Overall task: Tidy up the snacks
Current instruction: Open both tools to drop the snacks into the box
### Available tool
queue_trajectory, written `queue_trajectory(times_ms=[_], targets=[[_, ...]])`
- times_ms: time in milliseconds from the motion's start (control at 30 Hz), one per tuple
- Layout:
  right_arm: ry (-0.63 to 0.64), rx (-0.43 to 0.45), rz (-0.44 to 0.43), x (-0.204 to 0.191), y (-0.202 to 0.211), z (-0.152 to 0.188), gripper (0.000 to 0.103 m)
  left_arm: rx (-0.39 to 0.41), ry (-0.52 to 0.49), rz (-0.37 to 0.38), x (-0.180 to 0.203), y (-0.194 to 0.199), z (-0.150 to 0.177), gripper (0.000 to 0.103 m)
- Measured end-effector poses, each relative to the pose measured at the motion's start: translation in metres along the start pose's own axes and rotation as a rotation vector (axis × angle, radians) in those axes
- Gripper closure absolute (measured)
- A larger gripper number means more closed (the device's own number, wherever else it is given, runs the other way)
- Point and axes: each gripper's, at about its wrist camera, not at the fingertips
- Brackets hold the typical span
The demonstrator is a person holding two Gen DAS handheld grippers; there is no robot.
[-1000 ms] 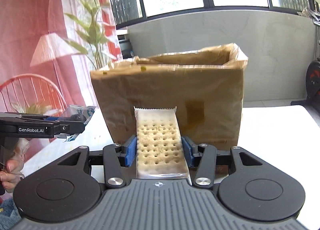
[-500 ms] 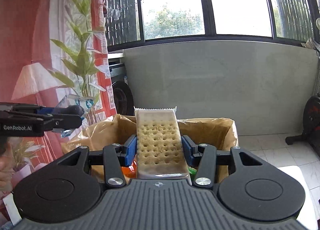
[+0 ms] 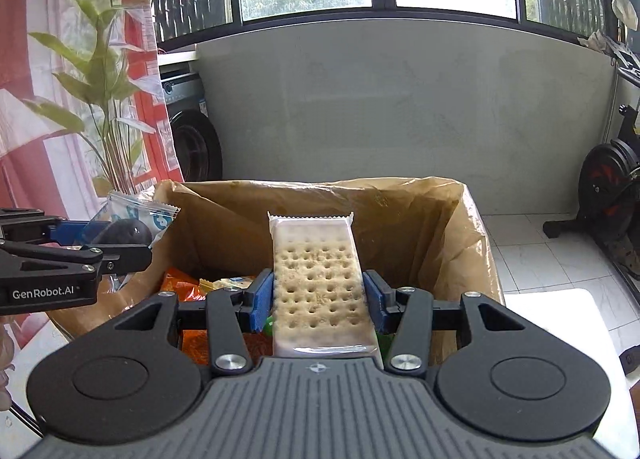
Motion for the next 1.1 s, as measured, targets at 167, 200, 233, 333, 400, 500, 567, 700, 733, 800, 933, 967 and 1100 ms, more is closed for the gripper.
queue_trajectory(times_ms=[167, 200, 233, 333, 400, 500, 567, 700, 733, 800, 933, 967, 1100], targets=[[0.003, -0.014, 0.006, 0.001, -0.002, 0.0, 0.053, -0.009, -0.001, 0.01, -0.008, -0.004, 0.002, 0.054], [0.004, -0.017, 0.007, 0.001, -0.002, 0.001, 0.053, -0.01, -0.003, 0.012, -0.008, -0.005, 0.003, 0.054], [0.004, -0.019, 0.01, 0.001, -0.003, 0.001, 0.053, -0.012, -0.004, 0.012, -0.009, -0.006, 0.004, 0.054], [0.016, -0.019, 0.013, 0.001, -0.002, 0.003, 0.053, -0.021, 0.01, 0.02, -0.01, -0.013, 0.006, 0.054], [0.024, -0.025, 0.013, -0.001, -0.003, 0.003, 0.053, -0.027, 0.026, 0.027, -0.012, -0.015, 0.007, 0.053], [0.024, -0.034, 0.014, -0.003, -0.005, 0.001, 0.053, -0.024, 0.03, 0.027, -0.014, -0.016, 0.008, 0.051], [0.028, -0.037, 0.014, -0.004, -0.006, 0.001, 0.053, -0.011, 0.027, 0.024, -0.015, -0.013, 0.007, 0.051], [0.045, -0.038, 0.016, -0.006, -0.006, 0.002, 0.052, 0.001, 0.045, 0.014, -0.017, -0.009, 0.005, 0.042], [0.049, -0.038, 0.018, -0.007, -0.005, 0.003, 0.052, 0.005, 0.049, 0.015, -0.018, -0.008, 0.005, 0.041], [0.053, -0.041, 0.017, -0.008, -0.004, 0.004, 0.051, 0.009, 0.056, 0.015, -0.02, -0.006, 0.005, 0.036], [0.055, -0.026, 0.005, -0.01, 0.001, 0.005, 0.036, 0.014, 0.059, 0.018, -0.021, -0.001, 0.005, 0.031], [0.052, -0.019, 0.006, -0.011, 0.003, 0.005, 0.029, 0.017, 0.058, 0.022, -0.021, 0.001, 0.005, 0.029], [0.044, 0.006, 0.012, -0.011, 0.011, 0.005, 0.016, 0.038, 0.034, 0.003, -0.018, 0.012, 0.004, 0.015]])
Point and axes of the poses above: each gripper's, at about its wrist camera, not at the fingertips, and y roughly against the way its jaws point, x to its right, z to its underside, and after that the axes turned 7 degrees about z, right-handed
